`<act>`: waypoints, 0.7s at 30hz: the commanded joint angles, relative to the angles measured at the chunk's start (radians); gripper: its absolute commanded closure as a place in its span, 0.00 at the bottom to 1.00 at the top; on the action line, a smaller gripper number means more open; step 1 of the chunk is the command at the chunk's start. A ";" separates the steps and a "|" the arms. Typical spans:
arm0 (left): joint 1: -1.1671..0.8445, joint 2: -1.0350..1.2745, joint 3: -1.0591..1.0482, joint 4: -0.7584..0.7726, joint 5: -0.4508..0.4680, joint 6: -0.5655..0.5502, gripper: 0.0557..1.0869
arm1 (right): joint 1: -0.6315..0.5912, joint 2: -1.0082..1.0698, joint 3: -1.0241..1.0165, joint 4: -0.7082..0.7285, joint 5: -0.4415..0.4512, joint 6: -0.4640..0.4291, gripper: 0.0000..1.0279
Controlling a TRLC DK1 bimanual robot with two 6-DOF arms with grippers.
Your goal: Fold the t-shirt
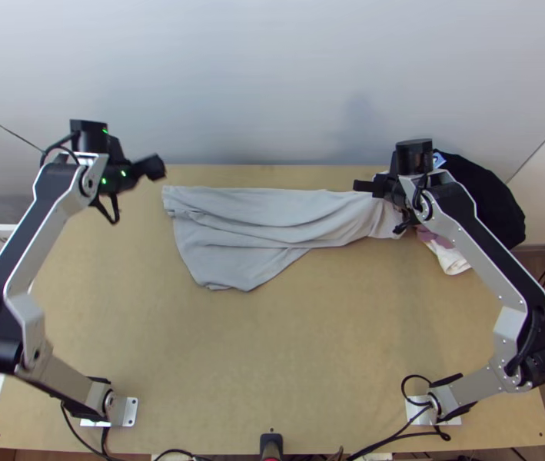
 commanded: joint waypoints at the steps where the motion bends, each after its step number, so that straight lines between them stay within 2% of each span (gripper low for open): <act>1: -0.144 -0.195 -0.145 -0.230 0.085 0.031 0.05 | 0.006 0.032 0.007 0.016 0.001 0.018 0.97; 6: -0.276 -0.316 -0.346 -0.255 0.082 0.033 0.05 | 0.006 0.041 0.010 0.019 0.001 0.018 0.97; 9: -0.351 -0.328 -0.443 -0.244 0.048 0.028 0.05 | 0.006 0.043 0.011 0.019 0.001 0.027 0.97; 13: -0.481 -0.314 -0.553 -0.180 -0.042 0.019 0.05 | 0.010 0.038 0.007 0.019 0.001 0.030 0.97; 21: -0.526 -0.205 -0.595 -0.100 -0.067 -0.008 0.05 | 0.013 0.015 -0.005 0.017 0.001 0.029 0.97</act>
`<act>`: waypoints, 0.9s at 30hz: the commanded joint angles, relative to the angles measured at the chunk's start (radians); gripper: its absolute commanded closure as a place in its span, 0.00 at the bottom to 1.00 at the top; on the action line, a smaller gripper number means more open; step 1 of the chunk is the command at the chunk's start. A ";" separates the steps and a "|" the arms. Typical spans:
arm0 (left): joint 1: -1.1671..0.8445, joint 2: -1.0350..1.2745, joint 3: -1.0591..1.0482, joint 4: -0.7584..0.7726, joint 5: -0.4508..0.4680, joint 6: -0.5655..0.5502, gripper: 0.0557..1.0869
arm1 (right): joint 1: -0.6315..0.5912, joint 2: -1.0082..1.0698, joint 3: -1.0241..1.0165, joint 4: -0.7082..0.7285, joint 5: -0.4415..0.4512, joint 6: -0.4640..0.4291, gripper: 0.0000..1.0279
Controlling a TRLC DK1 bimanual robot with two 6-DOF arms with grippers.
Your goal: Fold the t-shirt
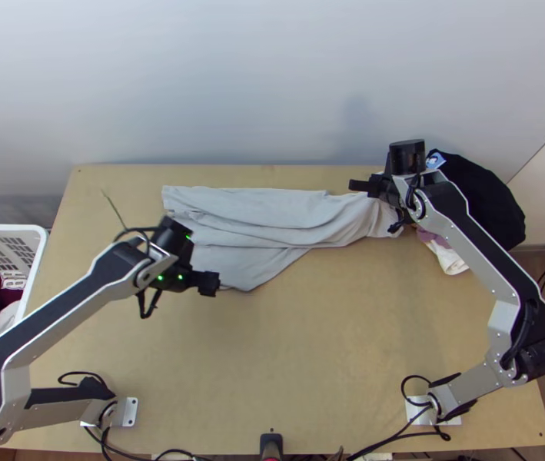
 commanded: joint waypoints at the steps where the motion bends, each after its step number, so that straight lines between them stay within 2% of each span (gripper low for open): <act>1: -0.067 0.074 -0.064 0.045 -0.024 -0.022 0.05 | 0.001 -0.018 -0.015 -0.003 0.000 0.001 0.97; 2: -0.070 0.085 -0.066 0.056 -0.024 -0.022 0.06 | 0.000 -0.022 -0.018 -0.003 0.000 0.001 0.97; 5: -0.071 0.108 -0.083 0.105 -0.022 -0.037 0.18 | -0.002 -0.035 -0.037 -0.003 0.000 0.003 0.97; 15: -0.053 0.218 -0.086 0.226 -0.028 -0.047 0.20 | -0.007 -0.065 -0.080 -0.009 0.000 0.008 0.97; 18: -0.053 0.237 -0.092 0.288 -0.047 -0.051 0.33 | -0.007 -0.072 -0.089 -0.009 0.000 0.008 0.97; 22: -0.051 0.252 -0.095 0.361 -0.053 -0.070 0.56 | -0.007 -0.076 -0.091 -0.014 0.000 0.008 0.97; 24: -0.051 0.256 -0.104 0.400 -0.067 -0.070 0.75 | -0.008 -0.079 -0.092 -0.015 0.000 0.008 0.97; 25: -0.051 0.256 -0.113 0.429 -0.090 -0.068 0.90 | -0.008 -0.079 -0.095 -0.015 0.000 0.008 0.97; 26: -0.050 0.256 -0.118 0.450 -0.102 -0.057 0.96 | -0.010 -0.079 -0.097 -0.015 0.000 0.008 0.97; 27: -0.050 0.256 -0.113 0.444 -0.101 -0.053 0.96 | -0.010 -0.079 -0.101 -0.015 0.000 0.008 0.97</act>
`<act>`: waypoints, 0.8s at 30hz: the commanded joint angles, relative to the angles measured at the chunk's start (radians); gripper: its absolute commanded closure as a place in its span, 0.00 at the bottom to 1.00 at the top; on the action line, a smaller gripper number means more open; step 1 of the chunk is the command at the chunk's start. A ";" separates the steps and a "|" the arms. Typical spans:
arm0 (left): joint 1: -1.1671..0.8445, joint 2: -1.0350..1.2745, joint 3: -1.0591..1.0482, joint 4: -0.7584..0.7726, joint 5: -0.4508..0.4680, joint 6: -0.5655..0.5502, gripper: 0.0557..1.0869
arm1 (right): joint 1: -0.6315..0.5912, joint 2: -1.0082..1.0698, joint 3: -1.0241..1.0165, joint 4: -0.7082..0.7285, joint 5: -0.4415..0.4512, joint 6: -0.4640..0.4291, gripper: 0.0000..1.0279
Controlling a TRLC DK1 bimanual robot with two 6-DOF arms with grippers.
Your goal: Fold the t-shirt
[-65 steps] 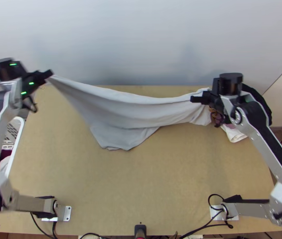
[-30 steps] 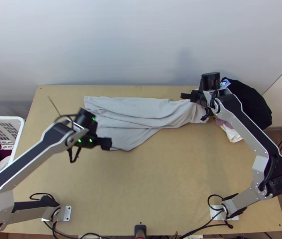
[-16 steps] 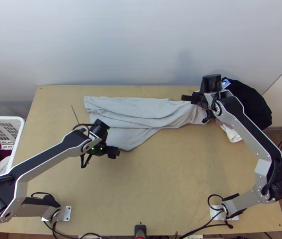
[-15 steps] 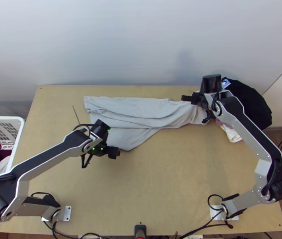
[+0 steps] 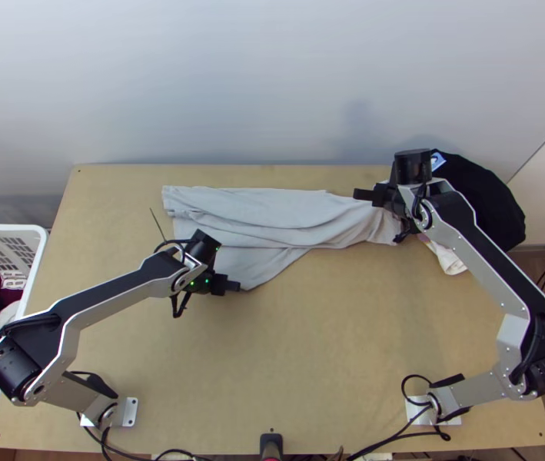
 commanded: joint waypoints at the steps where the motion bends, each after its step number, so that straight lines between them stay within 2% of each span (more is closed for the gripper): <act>1: 0.007 0.021 -0.006 0.080 -0.040 0.012 0.96 | -0.004 -0.005 -0.016 -0.003 0.000 0.000 0.97; 6: 0.044 -0.081 0.106 -0.066 -0.036 0.012 0.96 | -0.004 -0.003 0.001 -0.002 0.000 0.001 0.97; 12: 0.145 -0.202 0.355 -0.281 -0.023 0.014 0.96 | -0.006 -0.009 0.072 -0.026 0.000 0.012 0.97; 24: 0.518 -0.171 1.110 -0.700 0.178 0.055 0.96 | -0.056 -0.009 0.363 -0.178 0.005 0.023 0.97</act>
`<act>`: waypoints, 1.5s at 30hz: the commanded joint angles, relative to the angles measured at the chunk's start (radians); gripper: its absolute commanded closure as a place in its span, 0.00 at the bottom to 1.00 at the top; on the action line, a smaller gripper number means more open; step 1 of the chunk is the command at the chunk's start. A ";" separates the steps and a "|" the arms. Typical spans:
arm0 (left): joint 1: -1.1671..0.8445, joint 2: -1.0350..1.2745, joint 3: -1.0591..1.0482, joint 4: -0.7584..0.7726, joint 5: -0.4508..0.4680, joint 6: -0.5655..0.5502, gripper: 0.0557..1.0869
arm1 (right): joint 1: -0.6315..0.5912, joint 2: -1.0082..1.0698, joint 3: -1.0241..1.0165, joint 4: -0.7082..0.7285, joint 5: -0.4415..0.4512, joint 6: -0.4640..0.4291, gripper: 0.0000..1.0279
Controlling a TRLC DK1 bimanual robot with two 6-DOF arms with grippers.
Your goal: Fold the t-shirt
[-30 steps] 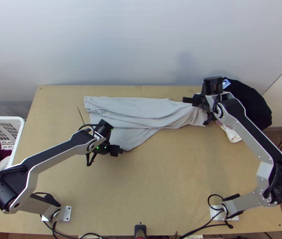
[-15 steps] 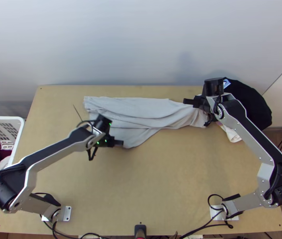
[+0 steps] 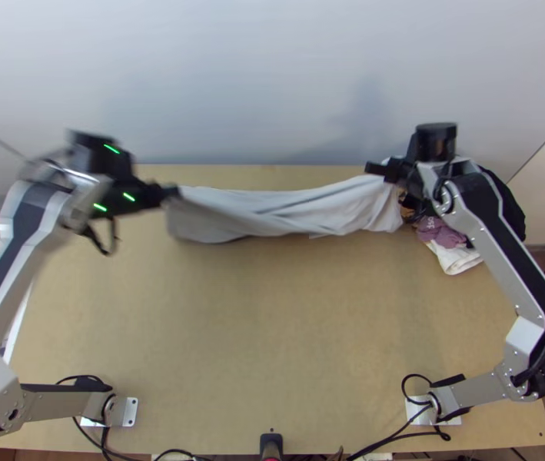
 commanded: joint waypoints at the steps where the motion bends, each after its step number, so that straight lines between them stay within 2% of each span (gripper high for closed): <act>1: 0.203 0.035 0.460 -0.237 0.103 0.031 0.96 | -0.034 0.002 0.166 -0.086 0.006 0.010 0.97; 5: 0.264 0.029 0.580 -0.262 0.109 0.055 0.96 | -0.059 0.002 0.246 -0.139 0.006 0.035 0.97; 11: 0.327 -0.052 0.557 -0.248 0.108 0.055 0.96 | -0.067 0.006 0.260 -0.234 -0.009 0.055 0.97; 13: 0.329 -0.083 0.514 -0.254 0.108 0.055 0.96 | -0.076 0.008 0.197 -0.240 -0.084 0.073 0.97; 17: 0.318 -0.134 0.406 -0.268 0.111 0.057 0.96 | -0.085 0.023 0.088 -0.238 -0.175 0.087 0.97; 21: 0.290 -0.198 0.231 -0.260 0.129 0.069 0.96 | -0.079 0.066 -0.016 -0.212 -0.299 0.104 0.97; 25: 0.275 -0.255 0.010 -0.137 0.128 0.063 0.96 | -0.131 0.172 -0.093 -0.155 -0.497 0.165 0.97; 26: 0.275 -0.256 -0.022 -0.114 0.128 0.057 0.96 | -0.145 0.206 -0.102 -0.131 -0.508 0.175 0.95; 28: 0.277 -0.244 -0.062 -0.079 0.112 0.055 0.96 | -0.165 0.273 -0.102 -0.116 -0.508 0.178 0.85; 31: 0.281 -0.218 -0.083 -0.048 0.092 0.057 0.96 | -0.177 0.327 -0.104 -0.085 -0.508 0.176 0.77; 33: 0.284 -0.201 -0.086 -0.044 0.088 0.058 0.96 | -0.172 0.316 -0.114 -0.085 -0.508 0.198 0.54; 35: 0.287 -0.194 -0.097 -0.033 0.088 0.061 0.96 | -0.165 0.267 -0.151 -0.079 -0.509 0.240 0.20; 36: 0.287 -0.189 -0.103 -0.028 0.088 0.061 0.96 | -0.163 0.233 -0.190 -0.059 -0.512 0.279 0.10; 39: 0.284 -0.175 -0.108 -0.024 0.088 0.061 0.96 | -0.142 0.132 -0.317 0.027 -0.535 0.329 0.09; 43: 0.283 -0.152 -0.109 -0.010 0.088 0.061 0.96 | -0.039 0.026 -0.440 0.049 -0.529 0.280 0.15; 45: 0.283 -0.141 -0.108 -0.008 0.088 0.063 0.96 | 0.021 -0.008 -0.481 0.073 -0.494 0.274 0.15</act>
